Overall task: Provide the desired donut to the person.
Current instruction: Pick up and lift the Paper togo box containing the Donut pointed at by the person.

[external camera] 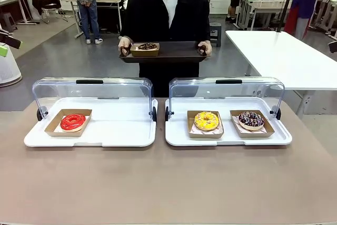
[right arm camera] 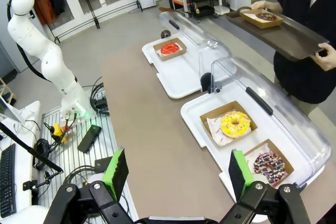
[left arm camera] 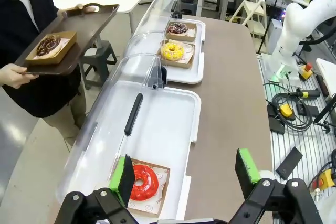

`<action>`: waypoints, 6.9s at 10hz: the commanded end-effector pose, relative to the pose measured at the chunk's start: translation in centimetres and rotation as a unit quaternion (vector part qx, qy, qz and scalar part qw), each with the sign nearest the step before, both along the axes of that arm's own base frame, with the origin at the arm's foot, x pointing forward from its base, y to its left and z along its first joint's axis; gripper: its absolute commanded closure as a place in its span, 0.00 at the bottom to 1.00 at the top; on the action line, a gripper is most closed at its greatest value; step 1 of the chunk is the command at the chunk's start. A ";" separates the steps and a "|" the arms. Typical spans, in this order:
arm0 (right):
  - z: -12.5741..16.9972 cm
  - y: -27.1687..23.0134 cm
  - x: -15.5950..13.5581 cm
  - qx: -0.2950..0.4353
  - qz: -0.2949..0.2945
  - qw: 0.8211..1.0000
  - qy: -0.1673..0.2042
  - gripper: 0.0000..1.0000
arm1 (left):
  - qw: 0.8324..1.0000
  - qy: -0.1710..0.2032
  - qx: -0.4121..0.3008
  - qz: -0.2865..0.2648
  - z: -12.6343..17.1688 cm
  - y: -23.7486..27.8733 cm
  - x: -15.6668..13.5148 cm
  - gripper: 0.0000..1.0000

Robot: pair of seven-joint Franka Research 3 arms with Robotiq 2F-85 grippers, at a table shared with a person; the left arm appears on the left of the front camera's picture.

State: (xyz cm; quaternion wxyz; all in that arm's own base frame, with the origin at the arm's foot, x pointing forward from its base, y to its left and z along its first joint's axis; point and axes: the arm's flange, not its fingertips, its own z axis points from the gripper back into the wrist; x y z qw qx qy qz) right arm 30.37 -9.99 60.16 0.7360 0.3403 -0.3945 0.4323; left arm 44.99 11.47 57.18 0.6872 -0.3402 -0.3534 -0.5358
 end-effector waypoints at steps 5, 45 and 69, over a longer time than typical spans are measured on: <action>0.1 0.1 0.2 0.008 0.006 1.000 -0.008 0.00 | 1.000 0.008 -0.002 0.004 -0.2 0.0 0.0 0.00; -14.2 27.1 8.6 -0.406 0.144 0.902 -0.008 0.00 | 1.000 0.008 -0.002 0.004 -0.2 0.0 0.0 0.00; -21.3 31.7 17.1 -0.483 0.141 0.864 0.017 0.00 | 1.000 0.008 -0.002 0.004 -0.2 0.0 0.0 0.00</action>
